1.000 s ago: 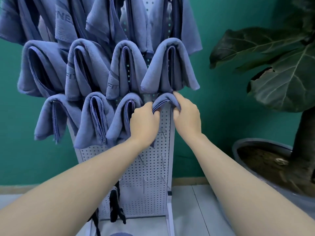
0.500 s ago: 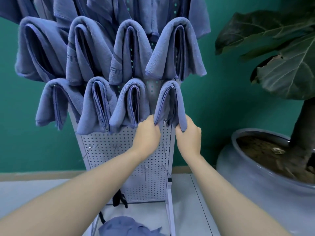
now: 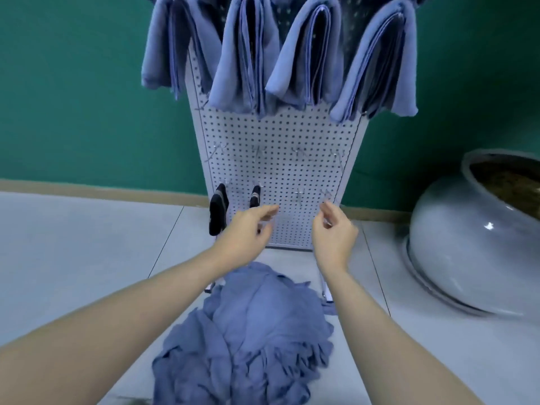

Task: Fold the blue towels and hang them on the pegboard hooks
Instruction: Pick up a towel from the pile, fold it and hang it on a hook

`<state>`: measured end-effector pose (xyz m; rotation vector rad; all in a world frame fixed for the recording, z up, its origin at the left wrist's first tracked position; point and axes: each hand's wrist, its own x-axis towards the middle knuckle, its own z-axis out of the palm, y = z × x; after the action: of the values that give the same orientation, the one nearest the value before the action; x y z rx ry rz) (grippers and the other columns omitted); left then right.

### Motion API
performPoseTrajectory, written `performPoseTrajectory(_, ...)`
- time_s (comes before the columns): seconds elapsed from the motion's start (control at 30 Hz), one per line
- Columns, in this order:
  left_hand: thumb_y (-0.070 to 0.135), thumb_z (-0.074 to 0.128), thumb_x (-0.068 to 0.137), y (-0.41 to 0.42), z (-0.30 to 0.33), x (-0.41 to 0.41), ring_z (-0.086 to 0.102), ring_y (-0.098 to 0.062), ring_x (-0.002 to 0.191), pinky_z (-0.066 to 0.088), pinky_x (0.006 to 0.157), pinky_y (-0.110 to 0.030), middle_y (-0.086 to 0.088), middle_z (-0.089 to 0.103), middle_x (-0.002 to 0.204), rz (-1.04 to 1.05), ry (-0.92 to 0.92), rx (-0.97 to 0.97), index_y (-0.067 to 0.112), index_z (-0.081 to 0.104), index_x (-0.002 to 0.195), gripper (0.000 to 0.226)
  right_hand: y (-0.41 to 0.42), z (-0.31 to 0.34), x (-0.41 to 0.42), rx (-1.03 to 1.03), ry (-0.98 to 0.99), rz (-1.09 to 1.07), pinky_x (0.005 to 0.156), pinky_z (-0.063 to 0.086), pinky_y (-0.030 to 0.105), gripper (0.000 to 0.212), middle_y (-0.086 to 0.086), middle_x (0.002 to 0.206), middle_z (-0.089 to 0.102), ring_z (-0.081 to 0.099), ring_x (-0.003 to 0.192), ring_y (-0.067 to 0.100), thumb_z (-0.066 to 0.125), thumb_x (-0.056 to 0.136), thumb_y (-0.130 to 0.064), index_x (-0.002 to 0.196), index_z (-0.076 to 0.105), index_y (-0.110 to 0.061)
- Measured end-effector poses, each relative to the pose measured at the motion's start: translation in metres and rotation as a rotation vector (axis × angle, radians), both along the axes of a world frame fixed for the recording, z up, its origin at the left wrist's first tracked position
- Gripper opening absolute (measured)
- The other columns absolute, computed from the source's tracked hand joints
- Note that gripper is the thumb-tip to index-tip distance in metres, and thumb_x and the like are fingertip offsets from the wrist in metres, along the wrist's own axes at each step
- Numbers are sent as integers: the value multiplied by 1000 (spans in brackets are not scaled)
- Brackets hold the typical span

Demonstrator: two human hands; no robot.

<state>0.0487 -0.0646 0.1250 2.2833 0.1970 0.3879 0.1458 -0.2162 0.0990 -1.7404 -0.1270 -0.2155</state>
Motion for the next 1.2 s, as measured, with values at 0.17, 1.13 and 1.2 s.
performPoseTrajectory(0.17,4,55,100,44,-84,-28,63,-10,109,50,103,-26,-6,70,127,55,165,14,6,66,133,35,5,-88,-20,-281,158,190,101,53,34,34,2,121,72,67,107,13,62,99,-15,132,68,-9)
performPoseTrajectory(1.13,8,56,103,61,-109,-7,42,0,58,36,61,-18,2,53,61,17,148,-210,3,65,90,17,59,-122,-43,-349,666,812,104,51,32,57,-8,122,72,66,115,8,81,78,-47,126,66,-22)
performPoseTrajectory(1.2,12,56,103,61,-73,-6,47,-8,66,42,67,-28,-14,62,71,-32,106,-202,3,67,94,17,64,-91,-51,-306,599,805,84,55,22,39,-15,89,75,69,88,-1,81,80,-48,103,70,-19)
